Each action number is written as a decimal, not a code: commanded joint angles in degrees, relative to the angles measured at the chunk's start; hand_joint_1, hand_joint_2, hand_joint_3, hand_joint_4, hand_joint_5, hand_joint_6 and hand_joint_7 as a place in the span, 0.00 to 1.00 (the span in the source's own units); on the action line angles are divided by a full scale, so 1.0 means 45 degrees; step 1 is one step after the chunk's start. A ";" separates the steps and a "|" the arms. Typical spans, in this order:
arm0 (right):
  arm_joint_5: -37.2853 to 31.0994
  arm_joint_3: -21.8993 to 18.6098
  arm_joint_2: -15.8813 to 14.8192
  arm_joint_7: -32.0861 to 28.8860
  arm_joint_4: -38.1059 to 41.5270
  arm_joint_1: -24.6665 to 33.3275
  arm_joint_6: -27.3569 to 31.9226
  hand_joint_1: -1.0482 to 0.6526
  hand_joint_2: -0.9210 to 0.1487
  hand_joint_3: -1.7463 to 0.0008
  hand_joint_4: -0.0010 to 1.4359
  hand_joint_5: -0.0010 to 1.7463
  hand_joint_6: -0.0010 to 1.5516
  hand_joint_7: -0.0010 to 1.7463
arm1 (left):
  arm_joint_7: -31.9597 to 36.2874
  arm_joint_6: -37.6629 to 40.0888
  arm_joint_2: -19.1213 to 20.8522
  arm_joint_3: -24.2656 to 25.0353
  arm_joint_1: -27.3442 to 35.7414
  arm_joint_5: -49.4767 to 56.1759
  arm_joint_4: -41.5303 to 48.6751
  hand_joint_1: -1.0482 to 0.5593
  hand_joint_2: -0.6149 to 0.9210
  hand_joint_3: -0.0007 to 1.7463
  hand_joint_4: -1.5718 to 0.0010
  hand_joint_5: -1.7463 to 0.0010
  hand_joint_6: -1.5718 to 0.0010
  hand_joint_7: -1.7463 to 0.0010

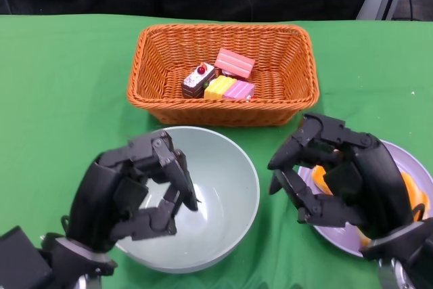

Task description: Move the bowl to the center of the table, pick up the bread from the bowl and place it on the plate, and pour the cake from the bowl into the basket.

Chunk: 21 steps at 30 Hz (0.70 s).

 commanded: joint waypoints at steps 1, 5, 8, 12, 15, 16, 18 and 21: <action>0.0100 -0.0177 -0.0145 -0.0124 -0.0417 0.0241 0.0133 0.55 0.41 0.30 0.55 0.90 0.48 0.76 | -0.0316 0.0006 -0.0200 0.0317 0.0202 0.0135 0.0099 0.63 0.76 0.68 0.46 0.07 0.50 0.18; 0.0130 -0.0269 -0.0106 -0.0267 -0.0625 0.0444 0.0224 0.55 0.42 0.26 0.56 0.94 0.48 0.79 | -0.0784 0.0844 -0.0363 0.0565 0.0192 -0.0403 -0.0039 0.62 0.76 0.68 0.47 0.04 0.51 0.15; 0.0221 -0.0304 -0.0155 -0.0200 -0.0600 0.0493 0.0161 0.56 0.41 0.26 0.55 0.96 0.47 0.82 | -0.1093 0.1167 -0.0457 0.0867 0.0080 -0.0541 0.0012 0.61 0.74 0.68 0.46 0.04 0.51 0.15; 0.0362 -0.0362 -0.0197 -0.0093 -0.0574 0.0513 0.0108 0.56 0.41 0.25 0.55 0.97 0.45 0.84 | -0.1423 0.1453 -0.0584 0.1234 -0.0061 -0.0642 0.0115 0.59 0.74 0.68 0.47 0.02 0.51 0.14; 0.0395 -0.0430 -0.0185 -0.0069 -0.0411 0.0467 0.0023 0.56 0.41 0.24 0.56 0.97 0.45 0.84 | -0.1613 0.1874 -0.0604 0.1461 -0.0229 -0.0771 0.0083 0.57 0.74 0.68 0.48 0.00 0.52 0.12; 0.0407 -0.0456 -0.0189 -0.0059 -0.0360 0.0427 -0.0003 0.56 0.42 0.24 0.56 0.97 0.45 0.84 | -0.1648 0.1978 -0.0615 0.1545 -0.0299 -0.0754 0.0084 0.57 0.73 0.68 0.48 0.00 0.52 0.12; 0.0435 -0.0499 -0.0205 -0.0041 -0.0291 0.0332 0.0017 0.56 0.43 0.25 0.57 0.96 0.46 0.84 | -0.1663 0.2292 -0.0610 0.1714 -0.0424 -0.0746 0.0009 0.57 0.73 0.67 0.48 0.00 0.53 0.12; 0.0514 -0.0560 -0.0246 0.0034 -0.0177 0.0193 0.0059 0.55 0.43 0.26 0.58 0.96 0.46 0.83 | -0.1689 0.2559 -0.0654 0.1882 -0.0574 -0.0685 -0.0024 0.55 0.73 0.66 0.49 0.00 0.54 0.12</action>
